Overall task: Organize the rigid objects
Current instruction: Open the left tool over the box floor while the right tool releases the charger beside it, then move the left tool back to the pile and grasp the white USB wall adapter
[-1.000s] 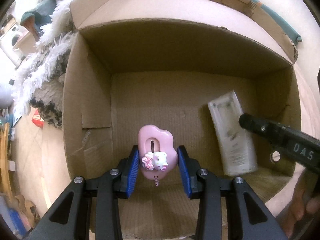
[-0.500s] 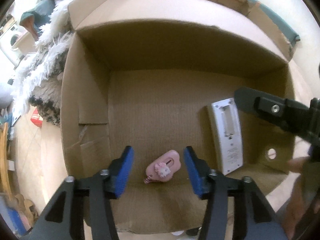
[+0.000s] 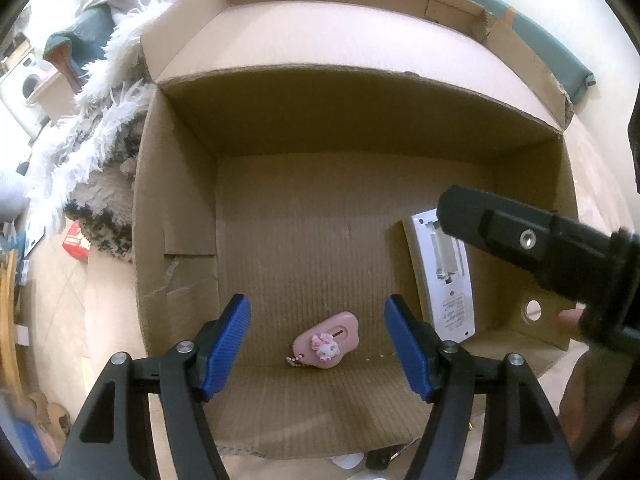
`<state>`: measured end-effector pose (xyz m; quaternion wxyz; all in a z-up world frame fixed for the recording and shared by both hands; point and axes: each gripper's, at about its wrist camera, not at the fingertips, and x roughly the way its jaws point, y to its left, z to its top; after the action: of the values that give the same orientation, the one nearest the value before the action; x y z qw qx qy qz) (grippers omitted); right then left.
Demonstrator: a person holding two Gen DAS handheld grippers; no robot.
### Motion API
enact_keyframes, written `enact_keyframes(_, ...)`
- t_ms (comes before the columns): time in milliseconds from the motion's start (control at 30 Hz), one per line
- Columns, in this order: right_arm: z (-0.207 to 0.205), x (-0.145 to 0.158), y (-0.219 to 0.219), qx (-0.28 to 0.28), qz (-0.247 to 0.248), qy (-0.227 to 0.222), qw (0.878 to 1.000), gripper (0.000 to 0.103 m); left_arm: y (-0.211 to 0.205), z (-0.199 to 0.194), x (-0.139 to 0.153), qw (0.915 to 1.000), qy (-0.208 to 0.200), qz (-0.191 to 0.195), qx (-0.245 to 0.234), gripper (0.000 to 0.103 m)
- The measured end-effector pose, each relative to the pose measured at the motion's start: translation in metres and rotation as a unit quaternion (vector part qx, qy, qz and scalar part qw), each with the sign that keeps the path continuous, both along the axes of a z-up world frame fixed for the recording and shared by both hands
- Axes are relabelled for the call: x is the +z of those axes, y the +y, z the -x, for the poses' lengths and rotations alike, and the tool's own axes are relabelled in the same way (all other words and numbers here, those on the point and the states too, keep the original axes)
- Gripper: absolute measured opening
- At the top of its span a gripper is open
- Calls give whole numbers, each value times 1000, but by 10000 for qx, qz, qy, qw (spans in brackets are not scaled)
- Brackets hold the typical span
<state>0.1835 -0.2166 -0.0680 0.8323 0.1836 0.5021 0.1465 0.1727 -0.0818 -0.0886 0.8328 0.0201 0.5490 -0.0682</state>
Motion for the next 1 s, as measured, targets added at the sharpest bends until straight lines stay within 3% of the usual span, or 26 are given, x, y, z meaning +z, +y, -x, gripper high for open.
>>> enact_keyframes(333, 18, 26, -12, -163, -55, -356, 9992, 103, 13, 26, 32, 9993, -343, 114, 42, 67)
enact_keyframes(600, 58, 52, -24, -173, 4, -664, 9976, 103, 25, 49, 60, 9979, -592, 67, 262, 67)
enact_keyframes(1000, 116, 50, -41, -288, -26, -518, 9982, 103, 70, 94, 57, 9940, -472, 358, 925, 67)
